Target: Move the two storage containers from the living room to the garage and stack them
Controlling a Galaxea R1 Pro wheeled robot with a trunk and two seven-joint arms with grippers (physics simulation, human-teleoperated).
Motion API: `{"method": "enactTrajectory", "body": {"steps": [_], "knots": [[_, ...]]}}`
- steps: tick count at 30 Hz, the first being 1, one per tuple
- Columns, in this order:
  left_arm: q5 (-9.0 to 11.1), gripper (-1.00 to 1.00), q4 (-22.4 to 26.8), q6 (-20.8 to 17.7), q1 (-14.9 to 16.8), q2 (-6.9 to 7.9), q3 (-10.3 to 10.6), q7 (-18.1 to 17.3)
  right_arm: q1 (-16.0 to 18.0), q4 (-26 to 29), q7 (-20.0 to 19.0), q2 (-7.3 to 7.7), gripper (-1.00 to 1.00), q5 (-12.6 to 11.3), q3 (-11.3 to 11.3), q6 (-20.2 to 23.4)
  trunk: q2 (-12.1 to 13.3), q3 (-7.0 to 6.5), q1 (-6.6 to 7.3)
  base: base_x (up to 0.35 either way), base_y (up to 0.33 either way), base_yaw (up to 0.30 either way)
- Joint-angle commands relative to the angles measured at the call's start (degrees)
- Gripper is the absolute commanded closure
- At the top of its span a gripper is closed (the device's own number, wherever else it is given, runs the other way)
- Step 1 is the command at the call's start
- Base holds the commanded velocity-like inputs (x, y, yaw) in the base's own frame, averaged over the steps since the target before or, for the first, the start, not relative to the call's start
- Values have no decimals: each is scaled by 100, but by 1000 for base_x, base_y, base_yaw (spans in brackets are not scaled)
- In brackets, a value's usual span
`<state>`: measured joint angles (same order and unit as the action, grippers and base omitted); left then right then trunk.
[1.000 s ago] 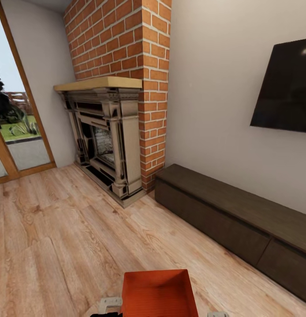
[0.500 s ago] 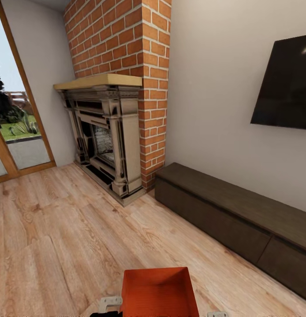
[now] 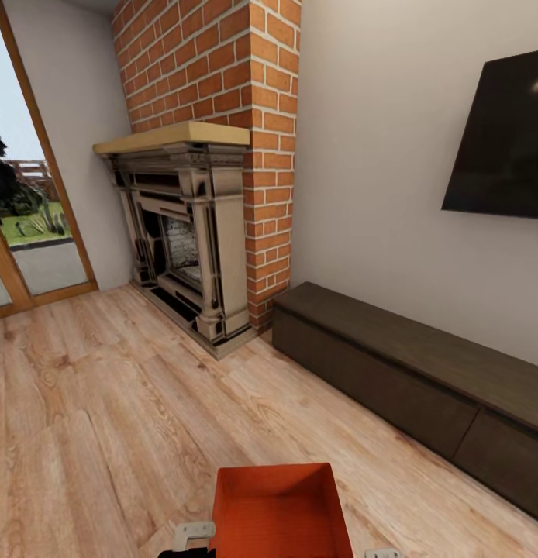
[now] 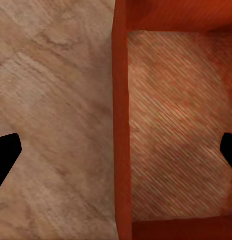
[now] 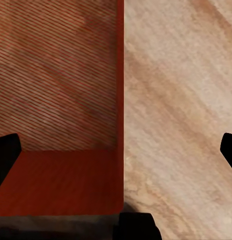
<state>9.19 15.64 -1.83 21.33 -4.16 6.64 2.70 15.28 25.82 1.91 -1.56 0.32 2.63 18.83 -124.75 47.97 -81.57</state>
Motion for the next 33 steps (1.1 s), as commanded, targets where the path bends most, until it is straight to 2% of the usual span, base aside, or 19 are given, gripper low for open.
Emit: {"method": "enactTrajectory", "body": {"steps": [1, 33], "knots": [[58, -100, 7, -19, 2, 3, 48, 28, 1, 11, 20, 4, -100, 3, 28, 38, -44, 24, -22, 0, 0, 0], [61, -100, 9, -15, 0, 3, 48, 28, 1, 11, 20, 7, -100, 3, 28, 60, -1327, 598, -724, 0, 0, 0]]}}
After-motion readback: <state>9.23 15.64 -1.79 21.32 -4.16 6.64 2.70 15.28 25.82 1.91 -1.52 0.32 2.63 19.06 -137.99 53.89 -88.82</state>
